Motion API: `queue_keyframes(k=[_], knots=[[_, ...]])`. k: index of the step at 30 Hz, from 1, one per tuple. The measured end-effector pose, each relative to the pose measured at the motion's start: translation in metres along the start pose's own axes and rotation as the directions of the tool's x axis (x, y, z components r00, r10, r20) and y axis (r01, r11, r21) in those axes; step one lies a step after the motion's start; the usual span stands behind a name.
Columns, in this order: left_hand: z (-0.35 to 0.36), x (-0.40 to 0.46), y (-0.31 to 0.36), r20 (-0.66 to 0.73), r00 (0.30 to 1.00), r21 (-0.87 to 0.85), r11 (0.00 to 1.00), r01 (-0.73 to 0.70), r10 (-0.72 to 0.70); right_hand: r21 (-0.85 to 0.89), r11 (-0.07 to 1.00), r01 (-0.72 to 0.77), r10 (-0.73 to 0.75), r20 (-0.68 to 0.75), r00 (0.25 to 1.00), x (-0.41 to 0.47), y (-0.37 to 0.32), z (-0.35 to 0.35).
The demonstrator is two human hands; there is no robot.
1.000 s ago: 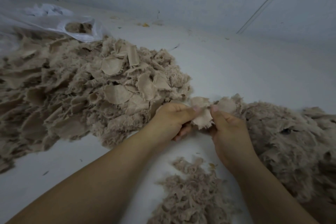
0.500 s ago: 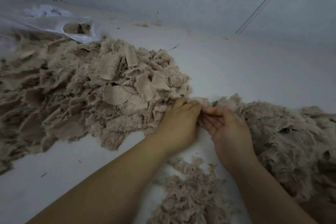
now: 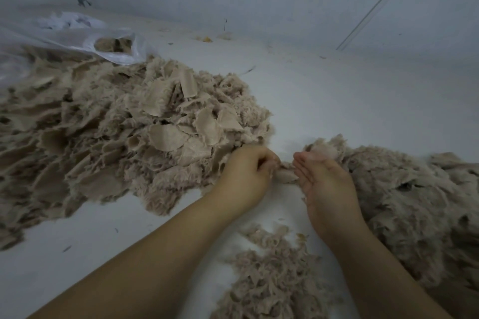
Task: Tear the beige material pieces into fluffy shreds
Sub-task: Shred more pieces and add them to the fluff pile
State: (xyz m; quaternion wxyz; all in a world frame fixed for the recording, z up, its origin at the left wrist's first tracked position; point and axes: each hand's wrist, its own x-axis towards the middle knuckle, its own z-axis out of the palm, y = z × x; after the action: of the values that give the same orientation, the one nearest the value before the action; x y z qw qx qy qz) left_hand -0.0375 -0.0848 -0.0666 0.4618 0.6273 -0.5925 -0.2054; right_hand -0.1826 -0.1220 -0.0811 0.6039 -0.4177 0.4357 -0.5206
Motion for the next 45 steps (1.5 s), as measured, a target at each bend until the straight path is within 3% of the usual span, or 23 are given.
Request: queue_keyframes(k=[2, 4, 10, 13, 16, 22, 25, 27, 31, 33, 37, 41, 43, 44, 45], knots=[[-0.003, 0.000, 0.006, -0.027, 0.991, -0.376, 0.920, 0.113, -0.133, -0.146, 0.989, 0.036, -0.031, 0.038, 0.999, -0.001, 0.001, 0.000], [-0.004, -0.001, 0.009, 0.023, 0.980, -0.537, 0.824, 0.180, -0.199, -0.180, 0.982, 0.063, -0.051, 0.070, 0.996, -0.003, 0.000, 0.001], [-0.003, -0.004, 0.011, 0.086, 0.973, -0.558, 0.798, 0.227, -0.216, -0.256, 0.957, 0.136, -0.094, 0.172, 0.981, -0.006, -0.002, 0.001], [-0.004, -0.002, 0.010, 0.063, 0.966, -0.560, 0.792, 0.241, -0.250, -0.202, 0.975, 0.095, -0.072, 0.120, 0.990, -0.002, 0.002, -0.002], [-0.005, -0.002, 0.012, 0.114, 0.970, -0.651, 0.721, 0.237, -0.215, -0.151, 0.980, 0.128, -0.105, 0.152, 0.983, -0.003, 0.001, -0.001], [0.000, -0.005, 0.011, 0.012, 0.984, -0.470, 0.868, 0.161, -0.177, -0.199, 0.967, 0.162, -0.093, 0.317, 0.944, -0.008, -0.002, -0.001], [0.000, -0.004, 0.008, 0.007, 0.979, -0.469, 0.864, 0.183, -0.203, -0.172, 0.969, 0.180, -0.133, 0.251, 0.959, -0.007, -0.001, -0.001], [-0.003, -0.002, 0.006, 0.104, 0.968, -0.517, 0.819, 0.250, -0.230, -0.121, 0.983, 0.141, -0.112, 0.218, 0.970, -0.006, -0.001, -0.002], [-0.018, 0.000, 0.003, 0.375, 0.914, -0.510, 0.788, 0.343, -0.156, -0.128, 0.984, 0.124, -0.096, 0.206, 0.974, -0.006, -0.002, -0.005], [-0.022, 0.001, 0.005, 0.414, 0.897, -0.500, 0.786, 0.364, -0.153, -0.121, 0.986, 0.110, -0.093, 0.135, 0.986, -0.005, -0.001, -0.004], [-0.020, 0.006, 0.008, 0.242, 0.950, -0.737, 0.599, 0.313, -0.199, 0.006, 0.998, 0.058, -0.058, 0.037, 0.998, -0.005, -0.003, 0.001], [-0.035, 0.015, 0.013, -0.146, 0.969, -0.869, 0.494, -0.029, -0.199, 0.105, 0.994, 0.021, -0.025, 0.041, 0.999, -0.004, -0.003, 0.002], [-0.035, 0.018, 0.013, -0.219, 0.956, -0.891, 0.439, -0.114, -0.195, 0.150, 0.989, -0.005, 0.002, 0.020, 1.000, -0.002, -0.003, 0.001], [-0.031, 0.016, 0.012, -0.206, 0.957, -0.862, 0.500, -0.079, -0.204, 0.167, 0.986, -0.017, 0.016, 0.005, 1.000, -0.002, -0.003, 0.001], [-0.024, 0.012, 0.009, -0.192, 0.961, -0.759, 0.651, -0.017, -0.199, 0.182, 0.983, -0.027, 0.028, -0.003, 1.000, -0.001, -0.003, 0.001]])
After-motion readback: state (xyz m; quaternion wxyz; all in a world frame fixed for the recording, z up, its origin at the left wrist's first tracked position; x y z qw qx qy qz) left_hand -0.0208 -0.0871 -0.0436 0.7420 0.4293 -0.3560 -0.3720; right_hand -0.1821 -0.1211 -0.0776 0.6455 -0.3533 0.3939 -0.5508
